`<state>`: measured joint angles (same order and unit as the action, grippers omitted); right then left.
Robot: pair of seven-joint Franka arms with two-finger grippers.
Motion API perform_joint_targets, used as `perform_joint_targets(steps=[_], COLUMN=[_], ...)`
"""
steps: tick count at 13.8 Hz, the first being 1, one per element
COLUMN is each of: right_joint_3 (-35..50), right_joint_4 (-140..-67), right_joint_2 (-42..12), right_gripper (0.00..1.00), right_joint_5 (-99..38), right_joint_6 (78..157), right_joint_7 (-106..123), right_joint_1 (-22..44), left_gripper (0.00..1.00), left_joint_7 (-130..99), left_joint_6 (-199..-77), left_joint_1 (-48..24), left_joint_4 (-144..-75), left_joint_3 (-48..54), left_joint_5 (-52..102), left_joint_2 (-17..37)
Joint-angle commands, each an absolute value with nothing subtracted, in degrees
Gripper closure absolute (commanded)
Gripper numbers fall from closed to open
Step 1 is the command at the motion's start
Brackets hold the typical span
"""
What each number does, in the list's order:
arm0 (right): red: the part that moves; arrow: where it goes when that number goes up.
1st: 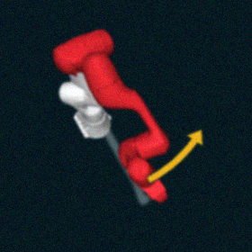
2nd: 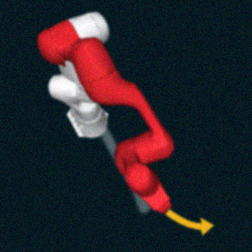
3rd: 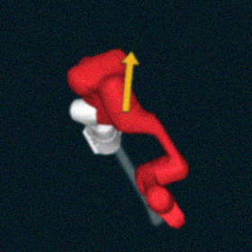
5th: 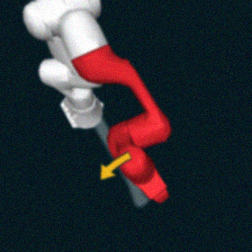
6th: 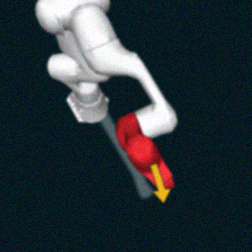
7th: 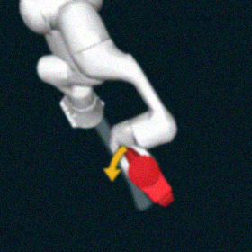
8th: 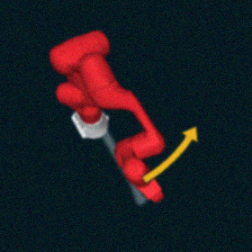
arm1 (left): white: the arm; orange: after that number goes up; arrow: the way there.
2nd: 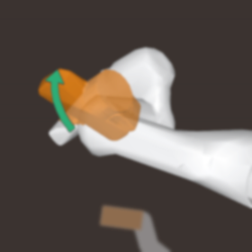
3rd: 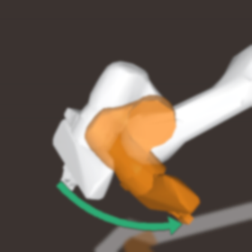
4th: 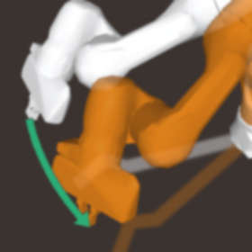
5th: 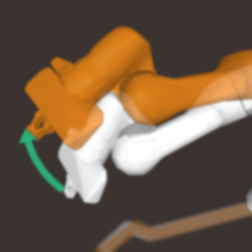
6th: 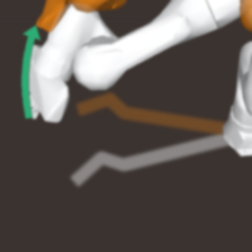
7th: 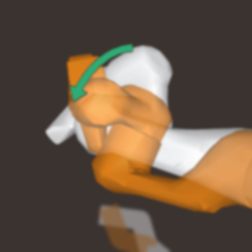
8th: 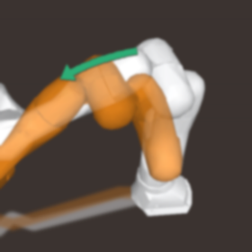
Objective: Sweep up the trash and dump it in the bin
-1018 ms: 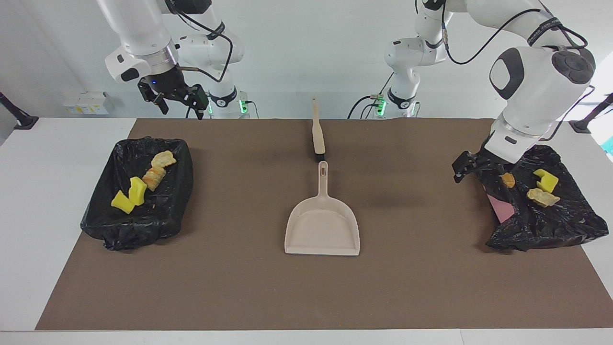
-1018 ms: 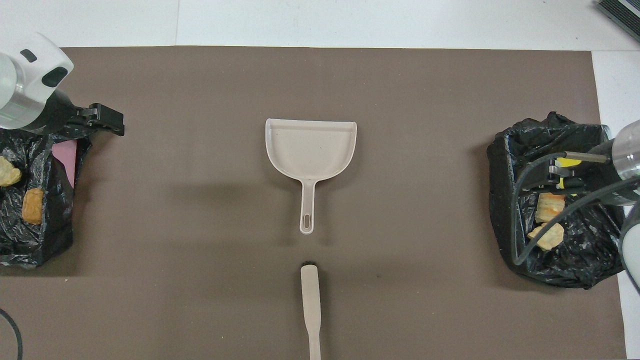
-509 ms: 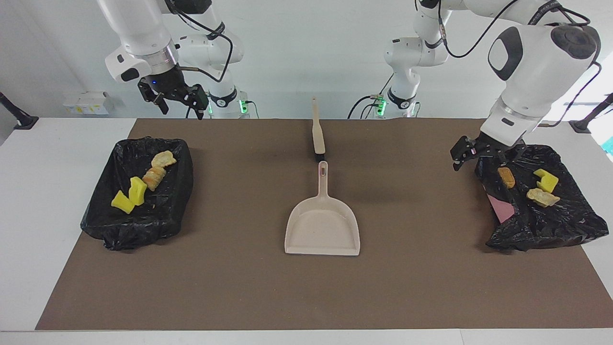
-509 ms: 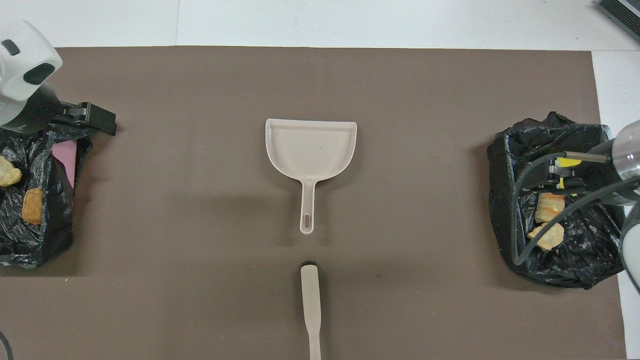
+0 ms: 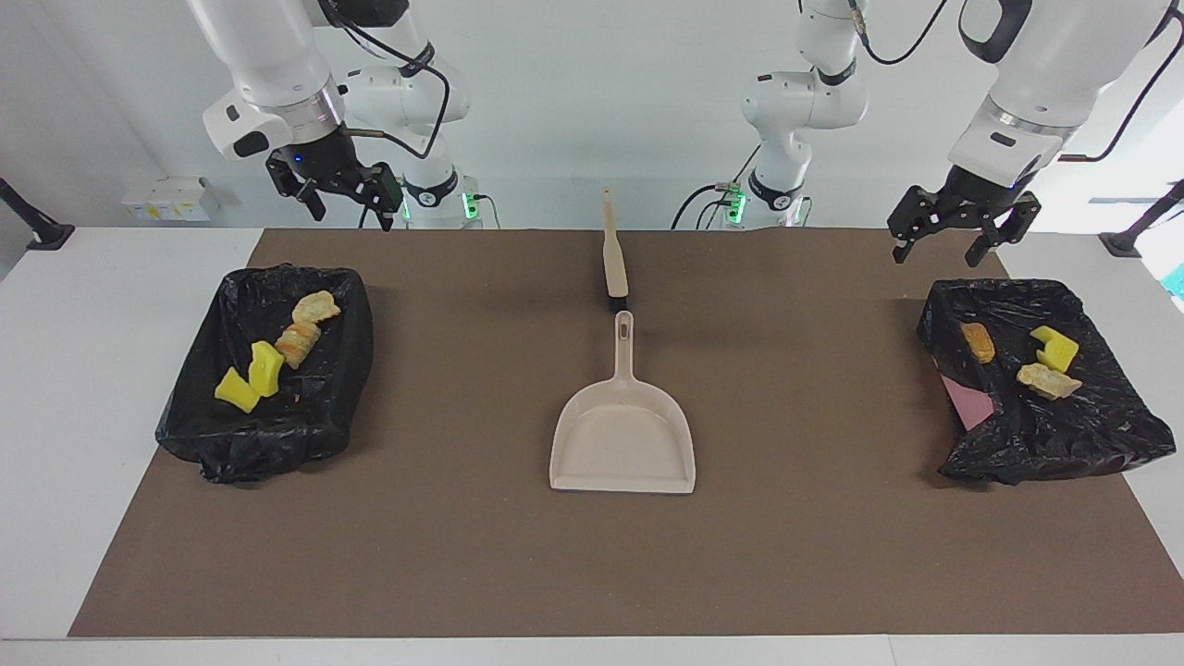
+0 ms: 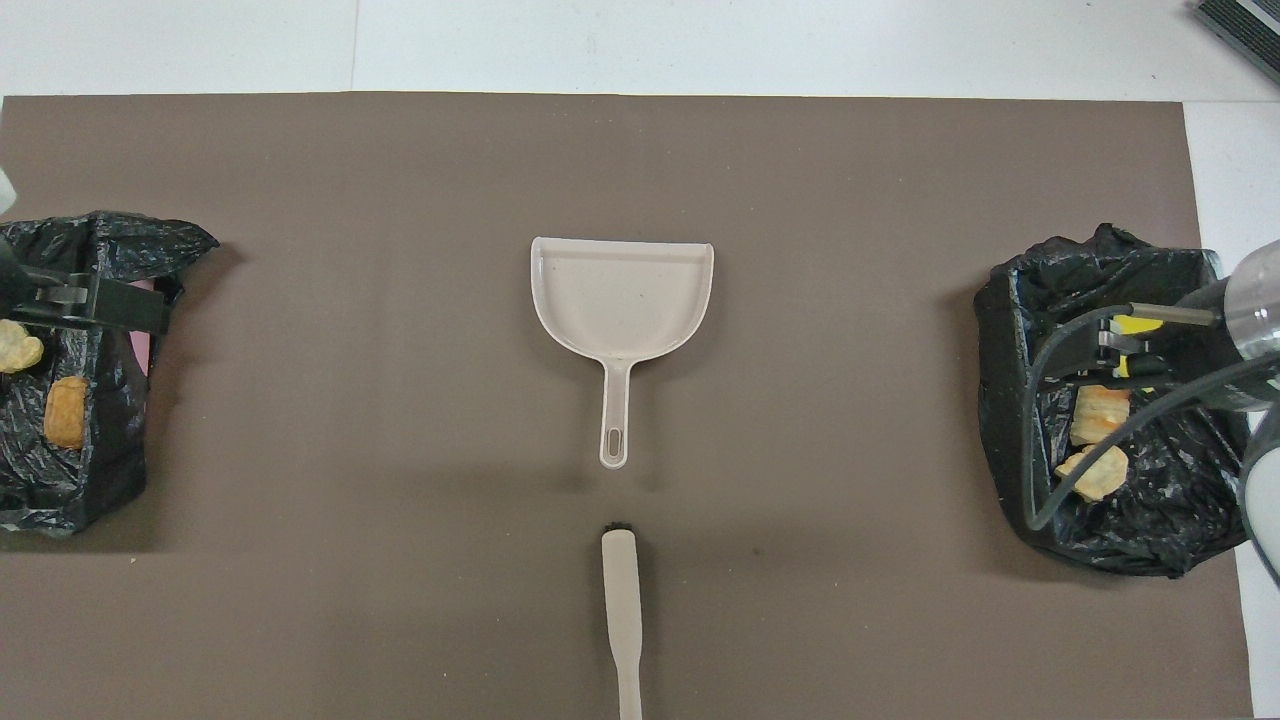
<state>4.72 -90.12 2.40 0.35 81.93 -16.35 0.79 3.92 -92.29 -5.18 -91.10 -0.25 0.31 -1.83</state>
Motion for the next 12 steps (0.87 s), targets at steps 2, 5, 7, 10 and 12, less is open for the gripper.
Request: perform_joint_targets(steps=[2, 5, 7, 10, 12], right_joint_3=[5.3, 5.3, 5.3, 5.3, 5.2], right_joint_4=[-89.6, -89.6, -89.6, -89.6, -89.6], right_joint_2=[2.3, 2.4, 2.3, 2.3, 2.3], right_gripper=[0.0, 0.0, 0.0, 0.0, 0.0], right_joint_5=[0.9, 0.9, 0.9, 0.9, 0.9], right_joint_6=[81.5, 81.5, 81.5, 81.5, 81.5], right_joint_7=[-14.4, -14.4, -14.4, -14.4, -14.4], right_joint_1=[-0.1, -0.1, -0.1, -0.1, -0.1], left_gripper=[0.0, 0.0, 0.0, 0.0, 0.0], left_joint_7=[5.1, 4.8, 4.8, 5.1, 5.3], left_joint_6=[-88.3, -87.7, -87.7, -87.7, -87.7], left_joint_1=[-5.3, -5.3, -5.3, -5.4, -5.4], left_joint_4=[-92.4, -91.7, -91.8, -91.8, -92.1], left_joint_3=[-0.6, -0.4, -0.4, -0.4, -0.4], left_joint_5=[-0.5, -1.1, -1.1, -1.1, -1.0], left_joint_2=[-3.4, -3.1, -3.1, -3.2, -3.3])
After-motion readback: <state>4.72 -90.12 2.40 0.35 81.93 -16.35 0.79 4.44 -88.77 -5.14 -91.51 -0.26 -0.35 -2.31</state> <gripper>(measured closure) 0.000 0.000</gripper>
